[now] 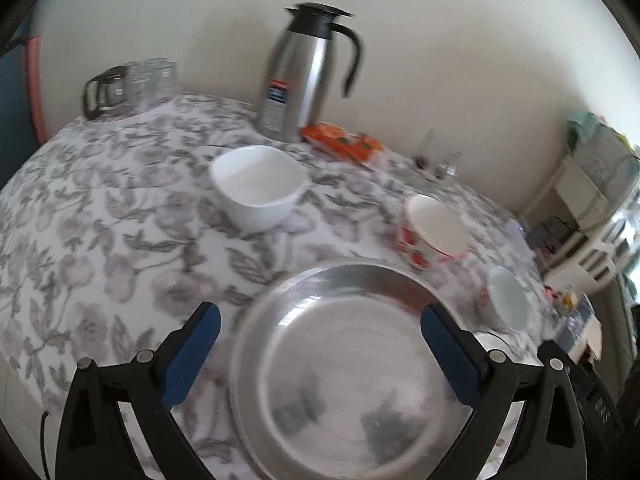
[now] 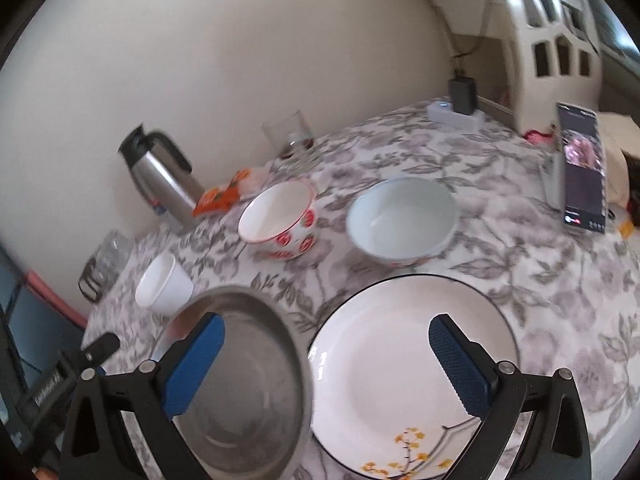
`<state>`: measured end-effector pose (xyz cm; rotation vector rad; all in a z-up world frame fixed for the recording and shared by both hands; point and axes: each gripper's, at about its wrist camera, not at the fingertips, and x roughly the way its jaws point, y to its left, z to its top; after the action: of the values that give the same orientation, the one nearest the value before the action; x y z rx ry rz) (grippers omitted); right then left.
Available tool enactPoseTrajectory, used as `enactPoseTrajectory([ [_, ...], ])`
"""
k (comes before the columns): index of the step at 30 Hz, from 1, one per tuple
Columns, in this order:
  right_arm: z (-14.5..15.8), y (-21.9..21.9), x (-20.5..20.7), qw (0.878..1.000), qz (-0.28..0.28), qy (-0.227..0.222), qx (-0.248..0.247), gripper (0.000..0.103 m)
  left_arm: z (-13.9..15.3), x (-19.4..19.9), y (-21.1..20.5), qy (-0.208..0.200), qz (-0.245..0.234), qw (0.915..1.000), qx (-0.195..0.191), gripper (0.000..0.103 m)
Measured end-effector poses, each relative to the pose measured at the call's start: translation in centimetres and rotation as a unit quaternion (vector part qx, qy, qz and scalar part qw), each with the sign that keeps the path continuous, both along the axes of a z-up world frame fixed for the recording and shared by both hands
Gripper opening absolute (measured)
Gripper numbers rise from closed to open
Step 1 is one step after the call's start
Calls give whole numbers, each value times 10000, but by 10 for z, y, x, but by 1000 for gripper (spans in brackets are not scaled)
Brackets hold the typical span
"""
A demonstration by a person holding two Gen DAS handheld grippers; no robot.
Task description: Organize plates and bowls
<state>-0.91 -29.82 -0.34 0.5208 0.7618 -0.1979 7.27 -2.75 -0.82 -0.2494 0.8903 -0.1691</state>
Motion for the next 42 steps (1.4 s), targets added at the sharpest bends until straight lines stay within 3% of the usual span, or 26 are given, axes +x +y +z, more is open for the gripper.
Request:
enactPoseTrajectory([
  [3,0,-18,-7,9999,-120,-49,106,103,3,-4,-15,21,-286,9995,-163,100],
  [10,-10,-62,-24,9991,-407,87,96,103,16,-25,-68,-314,-832,9960,-83,100],
  [15,-11,-88,-33,9989,-427,160,-49,103,12,-39,-112,-83,-1375,9904,-74,100],
  [22,-14,-114,-42,9997,-203,150,-65,103,-1,-56,-148,461,-1663,9850,6,100],
  [27,-24,-128,-48,9998,-88,150,2,102,3,-70,-168,446,-1854,9816,72,100],
  [33,-40,-133,-52,9996,47,227,189,86,-8,-84,-195,781,-2002,9765,-148,100],
  [42,-66,-136,-59,9978,236,496,375,65,-38,-94,-217,1361,-1931,9716,-109,93],
])
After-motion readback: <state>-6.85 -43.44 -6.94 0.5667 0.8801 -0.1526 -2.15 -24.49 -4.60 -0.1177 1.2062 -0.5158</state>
